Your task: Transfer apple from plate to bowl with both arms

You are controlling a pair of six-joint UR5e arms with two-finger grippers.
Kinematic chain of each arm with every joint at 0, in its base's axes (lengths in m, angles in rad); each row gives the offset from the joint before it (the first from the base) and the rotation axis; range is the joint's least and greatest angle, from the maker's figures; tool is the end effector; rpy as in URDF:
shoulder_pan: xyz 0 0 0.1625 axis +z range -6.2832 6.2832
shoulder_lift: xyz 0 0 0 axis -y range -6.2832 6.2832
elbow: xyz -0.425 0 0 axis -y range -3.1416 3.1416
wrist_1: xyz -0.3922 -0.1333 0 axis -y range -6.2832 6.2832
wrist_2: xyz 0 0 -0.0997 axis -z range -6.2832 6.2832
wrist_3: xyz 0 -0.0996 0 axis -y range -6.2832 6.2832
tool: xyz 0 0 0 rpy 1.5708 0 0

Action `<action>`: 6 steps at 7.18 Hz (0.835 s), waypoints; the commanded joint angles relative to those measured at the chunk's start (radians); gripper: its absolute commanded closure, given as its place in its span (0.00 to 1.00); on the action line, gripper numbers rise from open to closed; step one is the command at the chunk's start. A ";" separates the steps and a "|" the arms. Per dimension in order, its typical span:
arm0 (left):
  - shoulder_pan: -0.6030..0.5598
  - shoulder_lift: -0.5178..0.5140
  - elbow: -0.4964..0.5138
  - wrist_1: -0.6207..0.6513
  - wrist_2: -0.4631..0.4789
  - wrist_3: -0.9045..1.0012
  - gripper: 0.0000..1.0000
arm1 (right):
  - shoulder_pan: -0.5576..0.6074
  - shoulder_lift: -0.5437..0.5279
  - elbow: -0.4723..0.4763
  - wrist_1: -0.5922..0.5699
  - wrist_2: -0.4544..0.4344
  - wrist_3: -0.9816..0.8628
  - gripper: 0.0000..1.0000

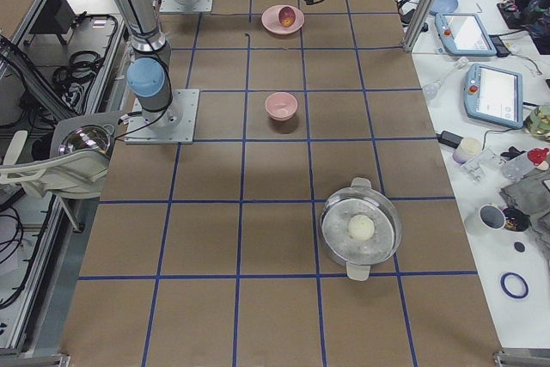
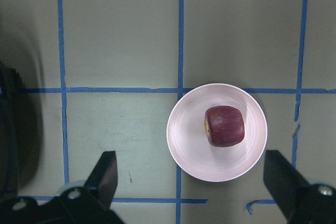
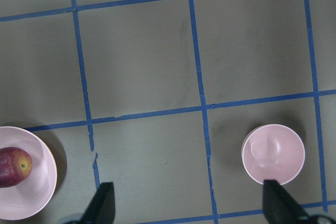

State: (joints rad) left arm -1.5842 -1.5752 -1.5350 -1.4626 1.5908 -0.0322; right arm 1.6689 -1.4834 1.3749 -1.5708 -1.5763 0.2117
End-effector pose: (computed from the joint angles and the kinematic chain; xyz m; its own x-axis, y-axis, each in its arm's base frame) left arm -0.1381 -0.5047 0.5151 -0.9997 -0.0213 -0.0153 -0.0189 0.9900 -0.1397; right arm 0.1847 -0.5213 0.5401 -0.9935 0.1127 -0.0174 0.1139 0.9877 -0.1070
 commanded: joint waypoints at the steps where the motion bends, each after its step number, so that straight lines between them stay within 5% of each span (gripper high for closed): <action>1: 0.000 0.001 -0.002 -0.001 0.000 0.000 0.00 | 0.000 0.000 0.001 0.002 0.002 0.000 0.00; 6: 0.000 0.003 0.000 -0.001 0.001 0.001 0.00 | -0.005 0.000 0.006 0.012 -0.001 -0.005 0.00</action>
State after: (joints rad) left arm -1.5848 -1.5728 -1.5365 -1.4633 1.5910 -0.0330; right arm 1.6662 -1.4833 1.3803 -1.5603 -1.5763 0.2083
